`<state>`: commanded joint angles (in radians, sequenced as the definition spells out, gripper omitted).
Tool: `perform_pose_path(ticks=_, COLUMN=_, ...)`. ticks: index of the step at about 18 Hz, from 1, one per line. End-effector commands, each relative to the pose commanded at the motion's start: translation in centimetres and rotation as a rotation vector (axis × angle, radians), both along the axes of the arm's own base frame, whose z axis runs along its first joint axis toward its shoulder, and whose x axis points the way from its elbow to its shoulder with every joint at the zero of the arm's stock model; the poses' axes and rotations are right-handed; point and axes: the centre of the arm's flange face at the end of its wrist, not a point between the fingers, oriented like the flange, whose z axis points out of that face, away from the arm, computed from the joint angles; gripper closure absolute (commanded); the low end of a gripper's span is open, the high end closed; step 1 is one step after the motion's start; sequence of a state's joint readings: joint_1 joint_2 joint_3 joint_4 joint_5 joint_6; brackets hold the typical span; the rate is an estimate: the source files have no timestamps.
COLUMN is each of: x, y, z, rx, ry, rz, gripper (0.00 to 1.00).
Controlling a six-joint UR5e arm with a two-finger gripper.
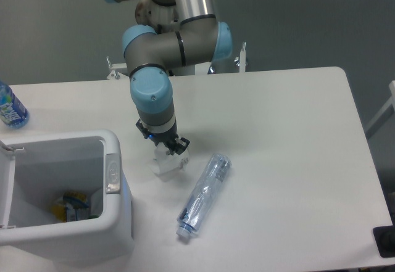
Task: Place the trash in the trash can
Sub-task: 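Close the gripper on the crumpled white paper and lift it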
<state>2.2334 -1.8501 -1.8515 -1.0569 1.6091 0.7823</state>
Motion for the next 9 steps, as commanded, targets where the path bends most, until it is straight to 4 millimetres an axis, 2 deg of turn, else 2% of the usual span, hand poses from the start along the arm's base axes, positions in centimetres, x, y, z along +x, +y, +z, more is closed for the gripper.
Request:
perform_pose_path(ticks=5, x=-0.6, y=-1.5, z=1.8, rx=-0.022, ry=-0.020, rz=0.017, gripper=1.00)
perform_pose_path(ticks=6, x=-0.7, y=-1.7, z=2.7, rx=-0.016, ry=-0.016, rz=0.008, gripper=1.00)
perform_pose_path(ticks=8, x=-1.4, y=-3.1, z=6.2, rx=0.018, ry=0.002, rz=0.016, gripper=1.00)
perform_pose_path(ticks=9, x=-1.6, y=-3.7, z=8.7, rx=0.045, ry=0.024, rz=0.022, gripper=1.00)
